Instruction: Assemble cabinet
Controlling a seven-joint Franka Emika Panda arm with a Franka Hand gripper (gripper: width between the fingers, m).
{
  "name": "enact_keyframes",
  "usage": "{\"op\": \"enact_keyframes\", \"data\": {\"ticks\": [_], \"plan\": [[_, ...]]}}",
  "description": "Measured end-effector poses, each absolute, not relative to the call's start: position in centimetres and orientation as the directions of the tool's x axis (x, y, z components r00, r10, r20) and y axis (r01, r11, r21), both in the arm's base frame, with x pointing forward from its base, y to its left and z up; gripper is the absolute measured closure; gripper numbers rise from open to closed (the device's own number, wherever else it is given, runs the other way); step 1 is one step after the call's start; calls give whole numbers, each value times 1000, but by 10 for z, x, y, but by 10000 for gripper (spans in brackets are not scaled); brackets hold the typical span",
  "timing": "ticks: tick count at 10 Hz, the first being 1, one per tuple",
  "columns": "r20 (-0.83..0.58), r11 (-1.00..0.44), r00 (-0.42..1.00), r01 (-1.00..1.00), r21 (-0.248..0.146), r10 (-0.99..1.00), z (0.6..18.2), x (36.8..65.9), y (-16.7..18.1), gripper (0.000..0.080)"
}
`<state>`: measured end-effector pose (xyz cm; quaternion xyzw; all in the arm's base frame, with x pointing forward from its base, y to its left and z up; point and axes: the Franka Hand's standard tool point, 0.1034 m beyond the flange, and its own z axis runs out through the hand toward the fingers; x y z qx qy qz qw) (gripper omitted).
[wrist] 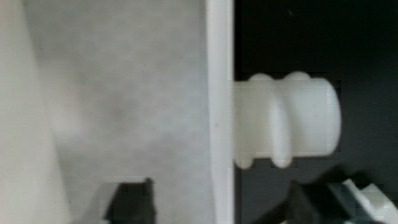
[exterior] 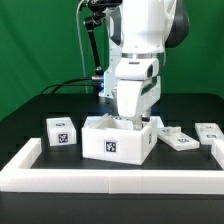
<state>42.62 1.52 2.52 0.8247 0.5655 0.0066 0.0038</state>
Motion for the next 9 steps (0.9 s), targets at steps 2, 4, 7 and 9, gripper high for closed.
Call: {"op": "enact_keyframes", "data": {"ticks": [2,4,7,9], "plan": [[7,-361,360,933,14,933,25,426,15,720],[7,-360,360,933,14,933,25,426,15,766],[7,-360,360,933,14,933,25,426,15,766],[4,-345,345,938,12,938,25,426,15,766]]}}
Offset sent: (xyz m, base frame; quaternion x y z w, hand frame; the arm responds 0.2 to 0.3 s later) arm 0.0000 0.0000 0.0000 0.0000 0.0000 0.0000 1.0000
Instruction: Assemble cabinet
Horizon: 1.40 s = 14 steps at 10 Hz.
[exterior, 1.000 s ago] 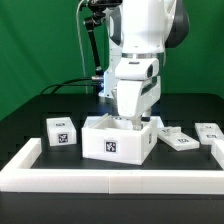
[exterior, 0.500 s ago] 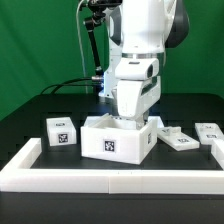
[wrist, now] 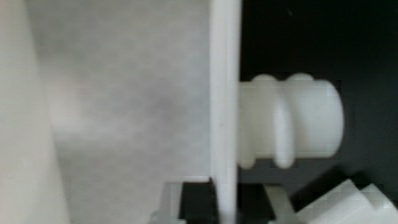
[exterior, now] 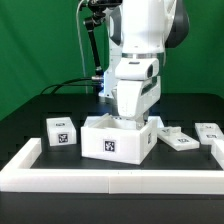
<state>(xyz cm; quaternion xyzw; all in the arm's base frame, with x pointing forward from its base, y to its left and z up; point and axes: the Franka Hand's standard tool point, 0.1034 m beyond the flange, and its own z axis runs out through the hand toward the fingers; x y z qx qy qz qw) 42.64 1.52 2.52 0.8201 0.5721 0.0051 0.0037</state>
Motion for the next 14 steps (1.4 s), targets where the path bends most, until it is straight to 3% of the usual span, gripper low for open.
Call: {"op": "enact_keyframes", "data": {"ticks": [3,9,14], "plan": [[-13,-163,162,987,-11,987,25,453,17,765],[-10,-151,151,989,-2,988,26,459,19,765],[7,5,-5,1000,22,1000,26,498,60,765]]}}
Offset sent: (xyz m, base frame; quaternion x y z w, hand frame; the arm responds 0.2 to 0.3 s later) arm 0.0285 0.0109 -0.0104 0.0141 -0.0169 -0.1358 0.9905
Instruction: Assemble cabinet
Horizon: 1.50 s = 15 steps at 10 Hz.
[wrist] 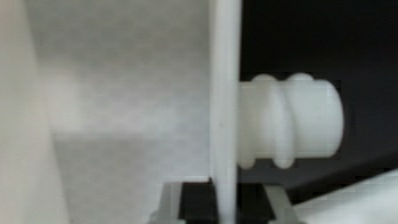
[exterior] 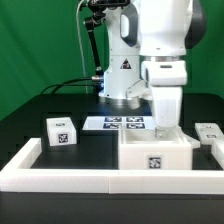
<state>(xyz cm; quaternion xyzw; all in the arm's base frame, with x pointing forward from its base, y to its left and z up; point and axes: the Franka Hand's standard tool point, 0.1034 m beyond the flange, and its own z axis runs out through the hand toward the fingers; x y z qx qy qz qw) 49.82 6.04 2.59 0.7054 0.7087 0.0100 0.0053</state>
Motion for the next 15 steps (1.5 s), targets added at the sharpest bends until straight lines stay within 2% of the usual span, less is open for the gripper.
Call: {"op": "enact_keyframes", "data": {"ticks": [4,7,10,12,13,14,15], "plan": [[13,3,-4,1000,28,1000,26,505,68,765],[35,0,-2,999,40,999,26,513,98,765],[29,-32,32,999,15,999,27,516,114,765],[29,-80,80,997,13,996,27,516,113,765],[29,-81,80,997,13,996,27,516,113,693],[29,-81,81,997,12,996,27,516,113,507],[29,-81,81,997,13,996,27,516,113,372]]}}
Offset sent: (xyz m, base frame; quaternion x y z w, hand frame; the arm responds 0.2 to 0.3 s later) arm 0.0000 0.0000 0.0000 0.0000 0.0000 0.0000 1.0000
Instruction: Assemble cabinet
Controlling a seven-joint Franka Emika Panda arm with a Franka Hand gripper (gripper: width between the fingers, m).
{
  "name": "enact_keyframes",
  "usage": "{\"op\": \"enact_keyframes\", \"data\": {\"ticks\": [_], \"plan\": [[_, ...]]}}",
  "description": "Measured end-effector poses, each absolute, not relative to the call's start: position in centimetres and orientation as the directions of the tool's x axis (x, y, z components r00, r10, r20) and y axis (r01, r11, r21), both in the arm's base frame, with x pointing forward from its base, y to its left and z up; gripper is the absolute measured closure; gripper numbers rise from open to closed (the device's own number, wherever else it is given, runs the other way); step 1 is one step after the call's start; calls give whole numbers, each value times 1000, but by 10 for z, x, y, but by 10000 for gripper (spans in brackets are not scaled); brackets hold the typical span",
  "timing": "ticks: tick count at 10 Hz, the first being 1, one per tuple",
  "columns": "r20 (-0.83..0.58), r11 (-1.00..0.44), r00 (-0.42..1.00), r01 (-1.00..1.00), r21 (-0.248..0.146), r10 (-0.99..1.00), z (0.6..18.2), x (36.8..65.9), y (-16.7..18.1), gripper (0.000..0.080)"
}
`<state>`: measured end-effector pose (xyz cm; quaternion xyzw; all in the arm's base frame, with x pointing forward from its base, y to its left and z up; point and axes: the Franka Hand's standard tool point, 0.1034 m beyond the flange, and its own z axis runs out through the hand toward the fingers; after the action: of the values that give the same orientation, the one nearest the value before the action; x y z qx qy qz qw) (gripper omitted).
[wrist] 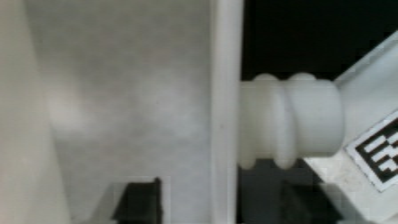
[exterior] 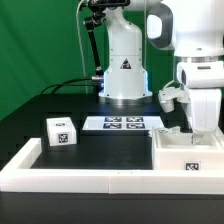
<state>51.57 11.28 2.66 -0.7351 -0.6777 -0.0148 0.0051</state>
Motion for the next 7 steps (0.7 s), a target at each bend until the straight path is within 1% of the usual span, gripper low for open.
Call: {"op": "enact_keyframes", "data": {"ticks": [1,2,3,4,5,6,7], "plan": [[29,-81,80,997,18,996,31,516,113,372],[29,-79,78,996,30,997,39,517,114,178],[29,-76,75,996,40,997,49,513,116,54],[30,-90,89,995,48,996,57,507,119,54],[31,-100,98,994,52,995,64,497,124,16],[33,-104,102,993,52,994,68,486,130,5],[48,-124,121,990,61,992,67,474,138,5]]}}
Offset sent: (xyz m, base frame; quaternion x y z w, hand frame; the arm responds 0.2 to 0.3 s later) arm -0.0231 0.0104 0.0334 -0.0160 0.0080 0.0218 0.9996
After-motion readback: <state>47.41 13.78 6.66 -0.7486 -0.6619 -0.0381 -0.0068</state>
